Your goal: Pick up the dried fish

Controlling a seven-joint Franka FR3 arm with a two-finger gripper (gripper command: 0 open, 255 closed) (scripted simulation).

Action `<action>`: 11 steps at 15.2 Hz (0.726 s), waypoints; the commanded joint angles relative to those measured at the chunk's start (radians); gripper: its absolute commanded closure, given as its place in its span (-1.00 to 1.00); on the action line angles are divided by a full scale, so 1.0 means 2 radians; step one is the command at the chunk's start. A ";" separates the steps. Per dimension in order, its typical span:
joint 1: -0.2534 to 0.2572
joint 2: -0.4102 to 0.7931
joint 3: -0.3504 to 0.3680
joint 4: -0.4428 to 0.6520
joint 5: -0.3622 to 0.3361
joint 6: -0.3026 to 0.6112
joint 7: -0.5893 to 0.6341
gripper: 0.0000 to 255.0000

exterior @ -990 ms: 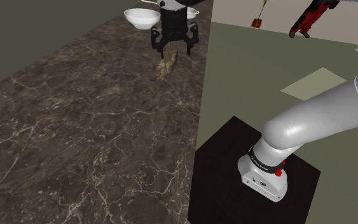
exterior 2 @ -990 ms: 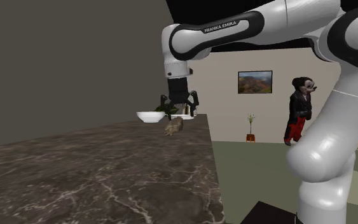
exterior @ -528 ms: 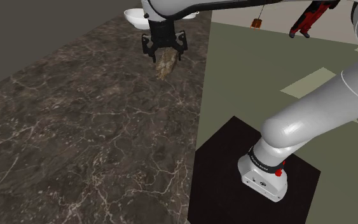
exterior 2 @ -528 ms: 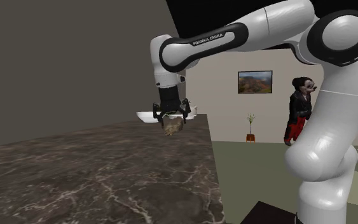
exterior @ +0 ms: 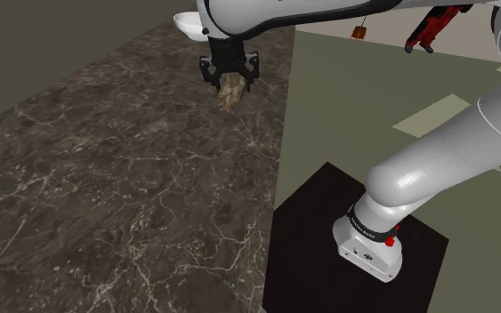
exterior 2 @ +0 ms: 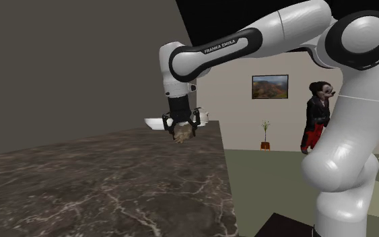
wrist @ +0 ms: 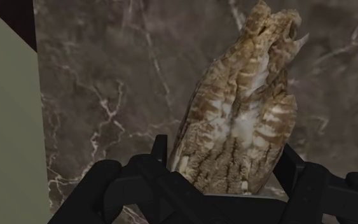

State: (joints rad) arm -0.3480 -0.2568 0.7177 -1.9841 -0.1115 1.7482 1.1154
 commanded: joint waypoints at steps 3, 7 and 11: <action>0.000 0.001 0.000 0.000 0.000 0.000 0.000 1.00; 0.000 0.000 0.000 0.005 0.000 -0.005 0.000 1.00; -0.001 0.001 -0.001 0.032 0.000 -0.031 -0.006 1.00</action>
State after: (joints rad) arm -0.3505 -0.2524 0.7164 -1.9340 -0.1133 1.7012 1.1075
